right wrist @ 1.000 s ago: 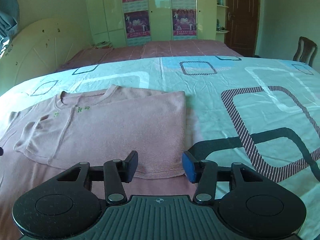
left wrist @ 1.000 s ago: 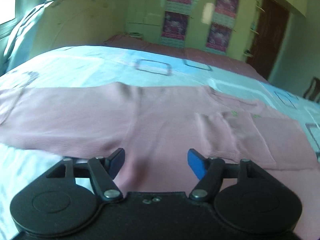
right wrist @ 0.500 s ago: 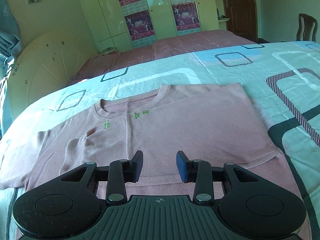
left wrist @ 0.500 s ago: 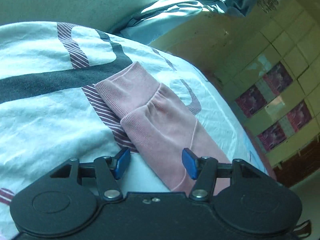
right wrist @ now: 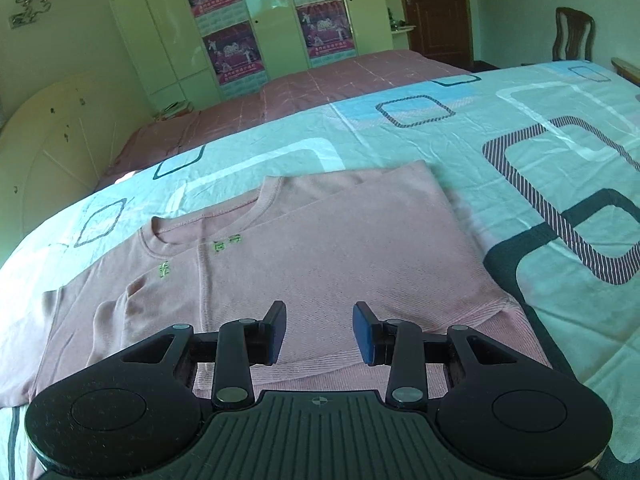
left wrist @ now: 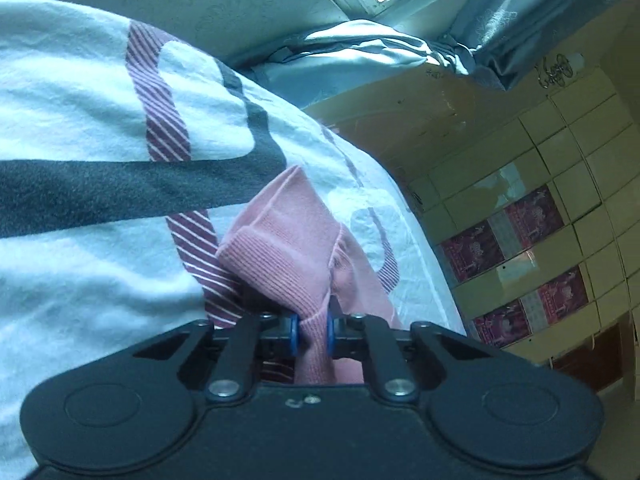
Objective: Fold small clothes
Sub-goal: 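Grasp the other sleeve cuff with the left gripper and lift it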
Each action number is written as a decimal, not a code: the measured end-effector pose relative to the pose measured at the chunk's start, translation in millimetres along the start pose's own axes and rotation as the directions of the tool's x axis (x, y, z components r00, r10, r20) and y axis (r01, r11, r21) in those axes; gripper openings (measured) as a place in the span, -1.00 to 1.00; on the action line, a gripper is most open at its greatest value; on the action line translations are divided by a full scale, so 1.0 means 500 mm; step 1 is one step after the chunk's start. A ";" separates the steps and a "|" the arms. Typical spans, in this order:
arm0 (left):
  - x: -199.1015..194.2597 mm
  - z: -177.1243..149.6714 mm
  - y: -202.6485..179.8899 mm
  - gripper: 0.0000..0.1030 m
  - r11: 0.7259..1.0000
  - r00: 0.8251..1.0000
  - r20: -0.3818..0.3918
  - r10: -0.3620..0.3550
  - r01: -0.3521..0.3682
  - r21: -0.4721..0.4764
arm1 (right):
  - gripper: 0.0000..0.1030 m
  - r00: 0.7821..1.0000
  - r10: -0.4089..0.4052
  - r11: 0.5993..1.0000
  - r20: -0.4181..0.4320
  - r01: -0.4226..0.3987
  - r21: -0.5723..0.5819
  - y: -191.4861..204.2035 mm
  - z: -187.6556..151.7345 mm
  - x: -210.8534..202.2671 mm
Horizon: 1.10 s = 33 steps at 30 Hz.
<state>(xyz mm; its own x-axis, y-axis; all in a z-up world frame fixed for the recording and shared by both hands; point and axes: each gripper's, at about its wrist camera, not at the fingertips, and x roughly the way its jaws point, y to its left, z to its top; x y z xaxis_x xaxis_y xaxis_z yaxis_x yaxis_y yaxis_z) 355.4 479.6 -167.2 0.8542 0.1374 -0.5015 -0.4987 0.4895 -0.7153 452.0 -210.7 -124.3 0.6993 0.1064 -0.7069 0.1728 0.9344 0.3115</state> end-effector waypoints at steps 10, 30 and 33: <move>-0.018 -0.226 -0.315 -0.80 0.899 0.978 -0.158 -0.132 0.186 0.396 | -0.29 0.998 0.063 0.998 0.009 -0.063 0.014 -0.033 0.009 0.017; 0.067 -0.865 -0.677 -0.55 0.502 0.837 -0.546 0.028 0.461 0.732 | -0.29 0.984 0.181 0.978 -0.006 -0.179 0.106 -0.192 0.050 -0.004; 0.070 -0.914 -0.670 0.22 0.466 0.809 -0.586 0.042 0.503 0.728 | -0.28 0.979 0.202 0.972 -0.016 -0.198 0.126 -0.206 0.051 -0.007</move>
<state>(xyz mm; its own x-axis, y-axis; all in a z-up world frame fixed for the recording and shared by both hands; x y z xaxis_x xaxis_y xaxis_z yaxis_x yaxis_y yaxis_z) 485.1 -73.0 -167.4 0.5842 -0.3732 -0.7207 0.3048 0.9239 -0.2314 449.2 -315.9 -137.7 0.7085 0.2985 -0.6395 0.1165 0.8443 0.5231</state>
